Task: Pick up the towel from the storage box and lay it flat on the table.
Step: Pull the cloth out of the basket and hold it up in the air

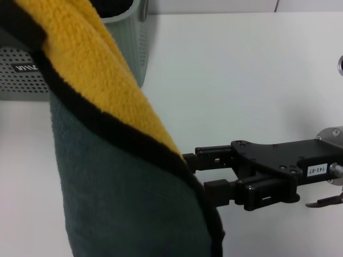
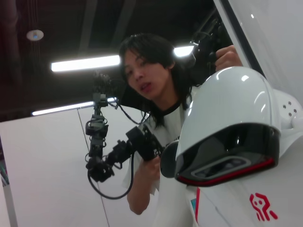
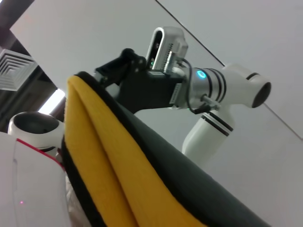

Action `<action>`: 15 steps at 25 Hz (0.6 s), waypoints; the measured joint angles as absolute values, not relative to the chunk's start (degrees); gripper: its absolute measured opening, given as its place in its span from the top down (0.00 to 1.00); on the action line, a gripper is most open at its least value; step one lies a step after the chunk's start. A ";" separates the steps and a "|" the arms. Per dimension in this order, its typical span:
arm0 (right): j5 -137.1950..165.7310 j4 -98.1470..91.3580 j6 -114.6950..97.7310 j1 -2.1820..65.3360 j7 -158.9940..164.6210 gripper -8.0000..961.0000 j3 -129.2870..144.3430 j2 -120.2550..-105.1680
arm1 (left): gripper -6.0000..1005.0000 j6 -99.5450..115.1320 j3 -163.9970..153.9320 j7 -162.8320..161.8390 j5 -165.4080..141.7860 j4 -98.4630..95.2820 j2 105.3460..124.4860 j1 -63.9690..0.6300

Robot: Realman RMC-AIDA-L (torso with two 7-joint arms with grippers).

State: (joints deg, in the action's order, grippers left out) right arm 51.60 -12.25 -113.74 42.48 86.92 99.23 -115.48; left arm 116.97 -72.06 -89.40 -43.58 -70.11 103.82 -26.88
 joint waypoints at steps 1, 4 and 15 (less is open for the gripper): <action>51.60 -12.16 -113.63 42.48 86.86 0.20 99.23 -115.47 | 0.98 116.97 -72.07 -89.39 -43.27 -70.13 103.84 -26.89; 51.60 -12.07 -113.90 42.26 86.74 0.21 99.14 -115.36 | 0.98 117.00 -72.07 -89.16 -42.59 -70.14 103.90 -26.89; 51.96 -11.30 -113.68 41.68 86.41 0.21 99.32 -115.05 | 0.98 117.07 -72.19 -88.92 -41.09 -70.22 104.06 -27.68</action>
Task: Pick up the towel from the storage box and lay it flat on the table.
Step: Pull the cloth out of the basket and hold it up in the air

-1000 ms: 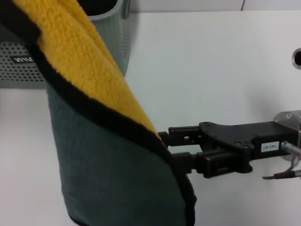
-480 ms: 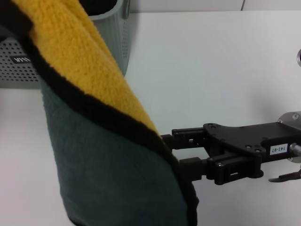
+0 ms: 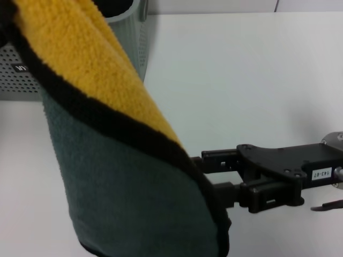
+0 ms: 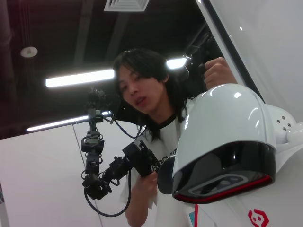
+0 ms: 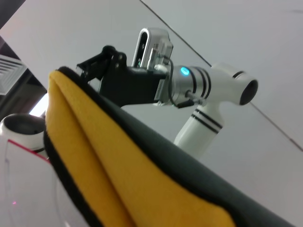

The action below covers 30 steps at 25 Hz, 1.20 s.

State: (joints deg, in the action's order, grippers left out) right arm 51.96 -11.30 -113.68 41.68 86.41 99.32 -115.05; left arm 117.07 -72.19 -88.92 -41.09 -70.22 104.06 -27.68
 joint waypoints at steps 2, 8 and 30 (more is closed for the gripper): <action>52.49 -11.49 -113.99 41.80 86.26 0.22 99.36 -115.21 | 0.98 117.07 -72.20 -88.87 -41.06 -70.26 104.25 -28.04; 53.06 -11.80 -115.53 42.42 85.53 0.28 99.33 -115.41 | 0.98 117.07 -72.18 -88.78 -41.11 -70.65 104.61 -28.72; 52.57 -12.17 -118.81 41.43 84.28 0.66 95.11 -113.76 | 0.98 117.06 -72.51 -89.20 -43.40 -70.17 105.38 -27.14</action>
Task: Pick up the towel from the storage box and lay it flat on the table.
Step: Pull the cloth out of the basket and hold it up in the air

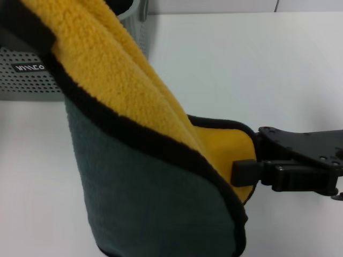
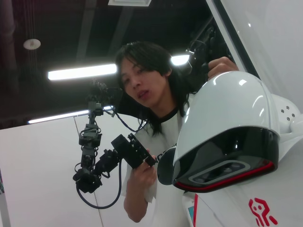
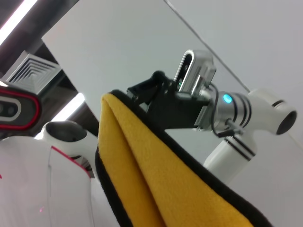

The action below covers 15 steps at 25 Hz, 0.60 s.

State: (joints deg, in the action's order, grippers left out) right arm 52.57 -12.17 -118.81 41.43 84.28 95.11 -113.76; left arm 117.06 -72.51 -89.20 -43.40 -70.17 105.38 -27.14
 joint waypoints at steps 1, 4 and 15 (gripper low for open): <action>52.57 -12.16 -118.87 41.18 84.28 0.66 94.95 -113.57 | 0.98 117.06 -72.51 -89.21 -43.40 -70.17 105.38 -27.14; 52.51 -12.21 -119.14 40.59 84.28 0.66 94.60 -113.31 | 0.98 117.06 -72.49 -89.21 -43.36 -70.19 105.38 -27.14; 52.38 -11.95 -119.92 39.16 84.28 0.66 91.93 -112.76 | 0.98 117.06 -72.33 -89.29 -43.32 -70.14 105.35 -27.11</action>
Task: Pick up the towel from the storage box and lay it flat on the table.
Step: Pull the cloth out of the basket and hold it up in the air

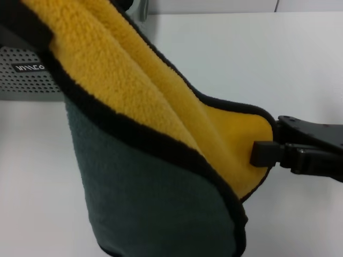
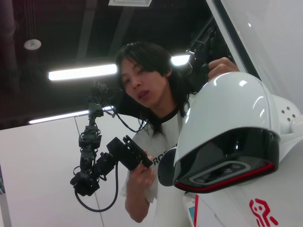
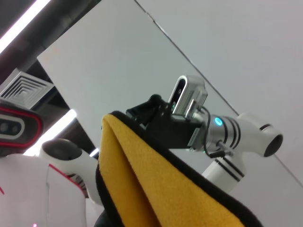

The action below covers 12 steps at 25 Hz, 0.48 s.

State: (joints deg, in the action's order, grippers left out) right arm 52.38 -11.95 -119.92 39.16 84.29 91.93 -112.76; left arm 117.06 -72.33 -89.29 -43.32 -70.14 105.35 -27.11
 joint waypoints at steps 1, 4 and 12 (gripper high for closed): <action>52.38 -11.95 -119.92 38.86 84.28 0.66 91.38 -112.67 | 0.98 117.07 -72.33 -89.29 -43.32 -70.14 105.36 -27.10; 52.38 -11.91 -119.92 38.33 84.28 0.66 90.55 -112.44 | 0.98 117.07 -72.27 -89.29 -43.32 -70.13 105.38 -27.07; 52.38 -11.84 -119.97 37.35 84.28 0.67 88.83 -112.05 | 0.98 117.07 -72.24 -89.30 -43.38 -70.13 105.36 -26.80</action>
